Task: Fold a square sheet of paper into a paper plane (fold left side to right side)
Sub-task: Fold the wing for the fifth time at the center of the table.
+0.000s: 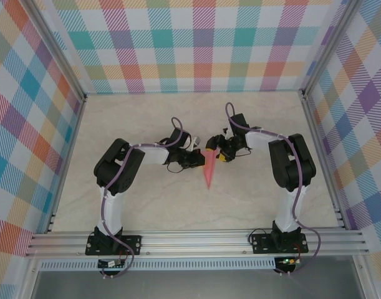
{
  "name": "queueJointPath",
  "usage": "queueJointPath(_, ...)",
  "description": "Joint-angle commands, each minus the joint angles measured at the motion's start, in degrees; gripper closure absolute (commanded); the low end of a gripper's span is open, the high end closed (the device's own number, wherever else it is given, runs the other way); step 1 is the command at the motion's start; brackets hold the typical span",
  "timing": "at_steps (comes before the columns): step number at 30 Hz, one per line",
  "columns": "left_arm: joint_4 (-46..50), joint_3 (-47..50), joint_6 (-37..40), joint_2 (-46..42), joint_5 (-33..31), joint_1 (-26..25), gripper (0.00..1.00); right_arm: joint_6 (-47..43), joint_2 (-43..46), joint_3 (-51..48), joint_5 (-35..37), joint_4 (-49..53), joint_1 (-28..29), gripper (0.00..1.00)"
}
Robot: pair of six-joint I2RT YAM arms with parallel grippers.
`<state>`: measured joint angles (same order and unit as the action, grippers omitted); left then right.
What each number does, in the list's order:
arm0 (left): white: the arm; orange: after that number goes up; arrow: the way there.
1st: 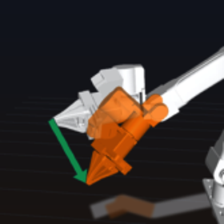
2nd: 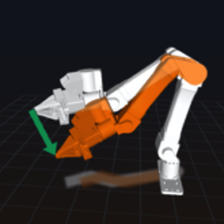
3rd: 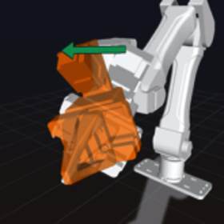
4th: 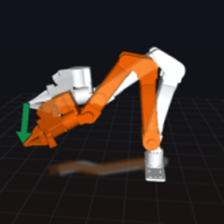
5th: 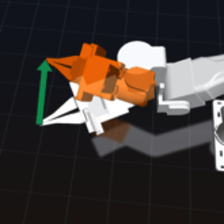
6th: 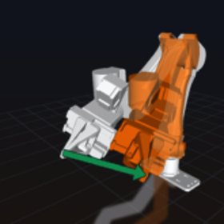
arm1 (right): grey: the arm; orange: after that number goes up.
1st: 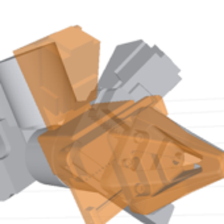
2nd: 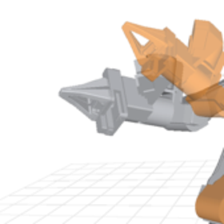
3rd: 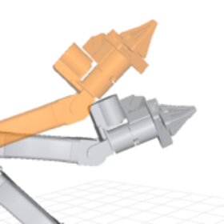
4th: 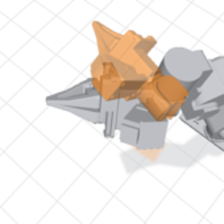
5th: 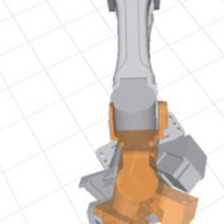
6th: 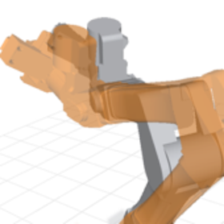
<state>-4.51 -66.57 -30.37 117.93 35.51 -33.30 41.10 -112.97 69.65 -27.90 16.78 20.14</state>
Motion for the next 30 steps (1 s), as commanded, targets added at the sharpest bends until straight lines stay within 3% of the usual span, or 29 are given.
queueJointPath(1,1.95,-0.94,0.81,-2.33,0.17,-0.71,1.0,-1.4,-2.38,0.84,1.09,2.16,0.43,0.31)
queueJointPath(17,0.98,0.01,0.49,-4.64,-0.11,-0.71,1.0,-1.73,-3.31,1.63,1.94,3.53,0.78,0.31)
queueJointPath(30,0.84,-0.75,0.37,-1.34,-0.31,-0.87,1.0,-1.72,-3.05,1.81,1.58,3.64,0.95,0.31)
